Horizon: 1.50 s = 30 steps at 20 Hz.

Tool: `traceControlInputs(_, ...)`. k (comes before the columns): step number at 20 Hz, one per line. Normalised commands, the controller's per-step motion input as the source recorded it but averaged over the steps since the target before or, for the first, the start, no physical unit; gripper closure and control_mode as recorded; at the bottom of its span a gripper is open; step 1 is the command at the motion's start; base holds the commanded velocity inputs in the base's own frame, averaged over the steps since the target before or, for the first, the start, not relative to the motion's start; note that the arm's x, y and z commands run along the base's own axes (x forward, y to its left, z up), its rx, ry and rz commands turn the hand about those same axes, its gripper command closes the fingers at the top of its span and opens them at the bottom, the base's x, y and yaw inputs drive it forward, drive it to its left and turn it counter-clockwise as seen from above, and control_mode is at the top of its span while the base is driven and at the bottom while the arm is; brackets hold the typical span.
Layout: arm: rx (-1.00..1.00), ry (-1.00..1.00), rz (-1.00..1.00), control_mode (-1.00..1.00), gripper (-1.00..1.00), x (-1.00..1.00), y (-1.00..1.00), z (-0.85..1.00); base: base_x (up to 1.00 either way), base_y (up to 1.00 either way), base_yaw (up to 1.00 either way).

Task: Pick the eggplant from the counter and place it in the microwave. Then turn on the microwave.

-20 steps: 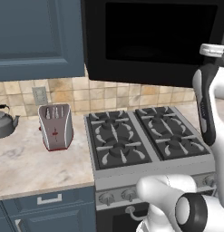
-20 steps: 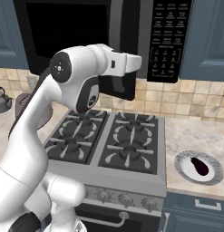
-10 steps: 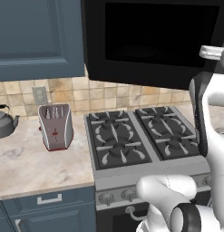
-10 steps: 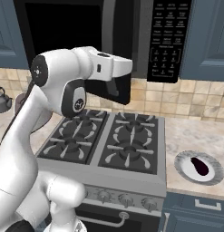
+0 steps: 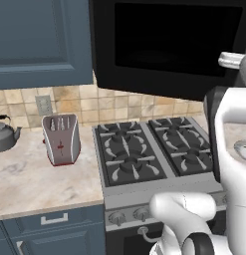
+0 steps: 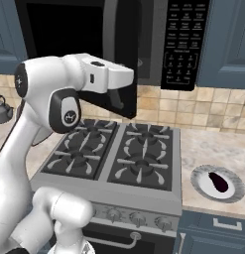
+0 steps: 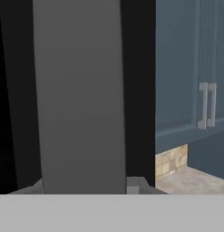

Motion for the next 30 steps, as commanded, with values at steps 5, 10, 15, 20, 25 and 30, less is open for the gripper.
traceControlInputs(5,0.0,0.0,-0.09,-1.0,1.0,-0.48,0.0,0.15,0.0,0.0,0.0)
traceControlInputs(10,0.0,-0.01,-0.08,-1.0,1.0,-0.47,0.0,0.14,0.0,0.0,0.0)
traceControlInputs(15,0.0,-0.04,-0.07,-1.0,1.0,-0.47,0.0,0.12,0.0,0.0,0.0)
traceControlInputs(20,0.0,-0.07,-0.05,-1.0,1.0,-0.5,0.0,0.1,0.0,0.0,0.0)
traceControlInputs(25,0.0,-0.08,-0.03,-1.0,1.0,-0.51,0.0,0.07,0.0,0.0,0.0)
traceControlInputs(30,-0.01,-0.07,-0.02,-1.0,1.0,-0.47,0.01,0.03,0.0,0.0,0.0)
